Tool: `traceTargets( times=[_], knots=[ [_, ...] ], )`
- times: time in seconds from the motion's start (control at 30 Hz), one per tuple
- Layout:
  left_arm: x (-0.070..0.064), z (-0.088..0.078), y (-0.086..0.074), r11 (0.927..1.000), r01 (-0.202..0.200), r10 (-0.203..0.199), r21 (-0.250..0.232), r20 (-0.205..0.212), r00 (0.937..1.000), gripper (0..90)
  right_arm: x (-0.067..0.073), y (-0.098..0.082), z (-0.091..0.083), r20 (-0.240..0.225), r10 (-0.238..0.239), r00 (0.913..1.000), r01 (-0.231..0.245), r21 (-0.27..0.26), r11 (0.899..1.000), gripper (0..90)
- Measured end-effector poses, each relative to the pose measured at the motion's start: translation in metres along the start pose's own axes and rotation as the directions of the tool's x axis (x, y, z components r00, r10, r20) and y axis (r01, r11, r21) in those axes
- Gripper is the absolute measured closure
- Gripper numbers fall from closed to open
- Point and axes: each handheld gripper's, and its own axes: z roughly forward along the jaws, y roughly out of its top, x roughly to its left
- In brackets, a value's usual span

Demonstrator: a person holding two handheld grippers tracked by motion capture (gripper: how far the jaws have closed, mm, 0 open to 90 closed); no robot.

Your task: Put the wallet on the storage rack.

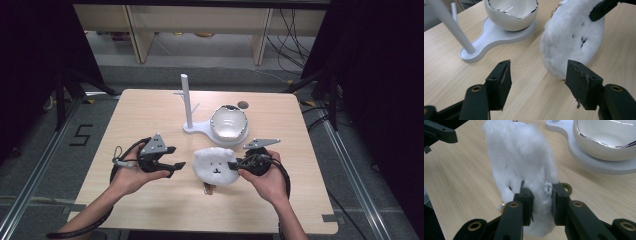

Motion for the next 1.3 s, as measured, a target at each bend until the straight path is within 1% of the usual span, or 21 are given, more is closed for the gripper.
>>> traceTargets(
  times=[0.13, 0.23, 0.3, 0.33, 0.4, 0.43, 0.47, 0.5, 0.6, 0.63, 0.7, 0.73, 0.8, 0.97, 1.03, 1.07, 1.1, 1.17, 1.2, 1.23, 1.3],
  knots=[
    [0.006, -0.011, -0.012, 0.9996, 0.029, -0.029, -0.001, -0.034, 0.999, 34.4, 0.0, 0.003, -0.004, 0.01, 0.009, 0.9999, -0.009, 0.017, 1.0, 75.1],
    [0.01, -0.014, -0.019, 0.9995, 0.032, -0.032, -0.001, -0.045, 0.9985, 33.8, -0.002, 0.004, -0.005, 0.02, -0.015, 0.9997, 0.015, 0.001, 1.0, 75.1],
    [0.012, -0.018, -0.029, 0.9984, 0.056, -0.055, 0.004, -0.053, 0.9971, 33.5, -0.002, 0.007, -0.007, 0.015, 0.001, 0.9999, -0.001, 0.003, 1.0, 75.0],
    [0.012, -0.017, -0.031, 0.9975, 0.07, -0.07, -0.008, -0.054, 0.9961, 33.4, -0.002, 0.008, -0.006, 0.022, -0.001, 0.9997, 0.002, -0.014, 1.0, 75.0],
    [0.012, -0.019, -0.037, 0.9973, 0.072, -0.071, 0.013, -0.062, 0.9955, 33.1, -0.005, 0.01, -0.008, 0.012, 0.0, 0.9999, 0.0, -0.005, 1.0, 75.0],
    [0.013, -0.018, -0.041, 0.9968, 0.079, -0.079, 0.003, -0.056, 0.9953, 33.1, -0.005, 0.011, -0.009, 0.029, -0.008, 0.9996, 0.008, -0.011, 1.0, 75.0],
    [0.012, -0.018, -0.043, 0.9962, 0.087, -0.086, 0.006, -0.064, 0.9942, 33.1, -0.004, 0.012, -0.011, 0.025, 0.015, 0.9996, -0.015, 0.0, 1.0, 75.1],
    [0.012, -0.018, -0.046, 0.9959, 0.09, -0.089, 0.009, -0.058, 0.9943, 33.0, -0.006, 0.013, -0.011, 0.013, -0.001, 0.9999, 0.001, -0.011, 1.0, 75.0],
    [0.011, -0.016, -0.052, 0.9952, 0.097, -0.096, 0.016, -0.055, 0.9939, 32.7, -0.007, 0.015, -0.013, 0.027, 0.003, 0.9996, -0.003, -0.02, 1.0, 75.0],
    [0.009, -0.014, -0.053, 0.9932, 0.116, -0.116, 0.002, -0.058, 0.9916, 32.6, -0.009, 0.016, -0.015, 0.037, -0.009, 0.9993, 0.009, -0.018, 1.0, 75.0],
    [0.01, -0.015, -0.055, 0.9949, 0.1, -0.099, 0.017, -0.057, 0.9935, 32.4, -0.009, 0.018, -0.016, 0.039, 0.008, 0.9992, -0.007, -0.017, 1.0, 75.0],
    [0.009, -0.014, -0.055, 0.9926, 0.121, -0.121, 0.005, -0.058, 0.991, 32.4, -0.011, 0.018, -0.016, 0.039, -0.006, 0.9992, 0.007, -0.026, 1.0, 75.1],
    [0.009, -0.014, -0.056, 0.9927, 0.12, -0.12, 0.005, -0.052, 0.9914, 32.2, -0.013, 0.019, -0.017, 0.044, -0.014, 0.9989, 0.015, -0.031, 0.999, 75.0],
    [0.009, -0.013, -0.056, 0.9925, 0.122, -0.122, -0.004, -0.06, 0.9907, 31.9, -0.015, 0.022, -0.02, 0.054, -0.001, 0.9985, 0.003, -0.032, 0.999, 75.0],
    [0.01, -0.014, -0.057, 0.994, 0.108, -0.108, 0.011, -0.059, 0.9924, 31.9, -0.015, 0.023, -0.022, 0.054, 0.023, 0.9983, -0.021, -0.033, 0.999, 75.0],
    [0.009, -0.014, -0.057, 0.994, 0.109, -0.109, 0.006, -0.061, 0.9922, 31.8, -0.018, 0.025, -0.022, 0.069, -0.015, 0.9975, 0.018, -0.04, 0.999, 75.0],
    [0.009, -0.014, -0.057, 0.9926, 0.122, -0.121, 0.006, -0.056, 0.991, 31.8, -0.017, 0.025, -0.023, 0.061, 0.011, 0.9981, -0.009, -0.039, 0.999, 75.0],
    [0.008, -0.013, -0.057, 0.992, 0.126, -0.126, -0.006, -0.068, 0.9897, 31.7, -0.021, 0.028, -0.025, 0.076, -0.013, 0.9971, 0.016, -0.043, 0.999, 75.0],
    [0.008, -0.013, -0.058, 0.9918, 0.128, -0.128, -0.006, -0.068, 0.9895, 31.7, -0.02, 0.028, -0.026, 0.085, 0.007, 0.9964, -0.003, -0.043, 0.999, 75.0],
    [0.008, -0.013, -0.057, 0.9916, 0.13, -0.129, 0.002, -0.07, 0.9892, 31.7, -0.024, 0.03, -0.026, 0.083, -0.032, 0.996, 0.036, -0.052, 0.998, 75.0],
    [0.008, -0.013, -0.058, 0.9913, 0.132, -0.131, 0.003, -0.07, 0.9889, 31.7, -0.024, 0.031, -0.028, 0.09, -0.008, 0.9959, 0.012, -0.046, 0.999, 75.0]
  ],
)
